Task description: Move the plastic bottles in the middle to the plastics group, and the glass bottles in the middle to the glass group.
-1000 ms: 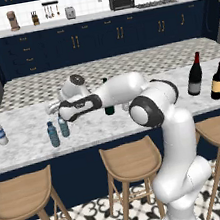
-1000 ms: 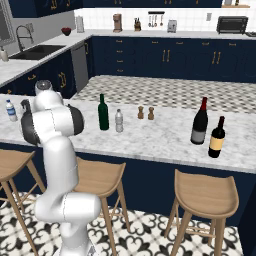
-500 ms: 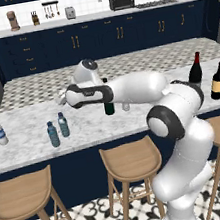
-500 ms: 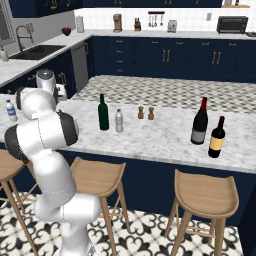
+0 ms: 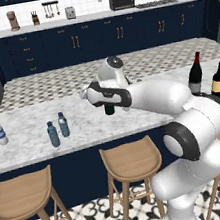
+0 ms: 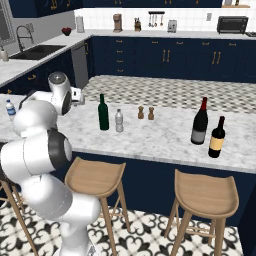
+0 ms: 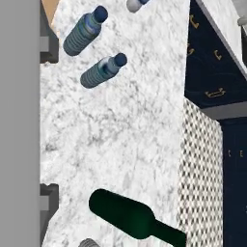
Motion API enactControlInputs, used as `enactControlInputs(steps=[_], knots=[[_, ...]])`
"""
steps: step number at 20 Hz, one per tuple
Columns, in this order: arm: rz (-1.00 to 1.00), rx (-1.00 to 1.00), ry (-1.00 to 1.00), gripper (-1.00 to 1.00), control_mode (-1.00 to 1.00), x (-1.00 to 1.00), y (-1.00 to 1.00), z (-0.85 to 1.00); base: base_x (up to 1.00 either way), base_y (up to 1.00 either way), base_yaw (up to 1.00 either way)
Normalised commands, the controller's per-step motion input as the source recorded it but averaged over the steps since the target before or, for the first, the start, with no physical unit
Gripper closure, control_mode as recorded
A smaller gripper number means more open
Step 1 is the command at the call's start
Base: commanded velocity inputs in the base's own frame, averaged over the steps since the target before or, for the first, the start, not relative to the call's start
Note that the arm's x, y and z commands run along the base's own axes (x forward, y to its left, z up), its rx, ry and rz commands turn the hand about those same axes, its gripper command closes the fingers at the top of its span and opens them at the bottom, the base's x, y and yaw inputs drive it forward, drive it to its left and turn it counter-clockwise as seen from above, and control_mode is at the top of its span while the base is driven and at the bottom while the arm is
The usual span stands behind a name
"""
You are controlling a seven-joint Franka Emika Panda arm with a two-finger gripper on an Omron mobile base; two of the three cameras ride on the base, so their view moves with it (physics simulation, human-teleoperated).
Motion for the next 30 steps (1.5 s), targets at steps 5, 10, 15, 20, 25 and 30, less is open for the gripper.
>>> enactControlInputs(steps=[5,10,15,20,25,30], knots=[[-0.3,0.0,0.01,-1.0,-1.0,0.16,-0.72,0.17,0.0,0.0,0.0],[-0.27,0.0,0.0,-1.0,-1.0,0.25,-0.65,0.16,0.0,0.0,0.0],[-0.11,0.09,-0.04,-1.0,-1.0,0.37,-0.33,0.19,0.0,0.0,0.0],[0.0,0.01,0.04,-1.0,-1.0,0.44,-0.3,0.02,0.0,0.0,0.0],[0.0,0.0,0.13,-1.0,-1.0,0.36,-0.36,0.0,0.0,0.0,0.0],[0.04,0.09,0.06,-1.0,-1.0,0.53,-0.06,-0.01,0.0,0.0,0.0]])
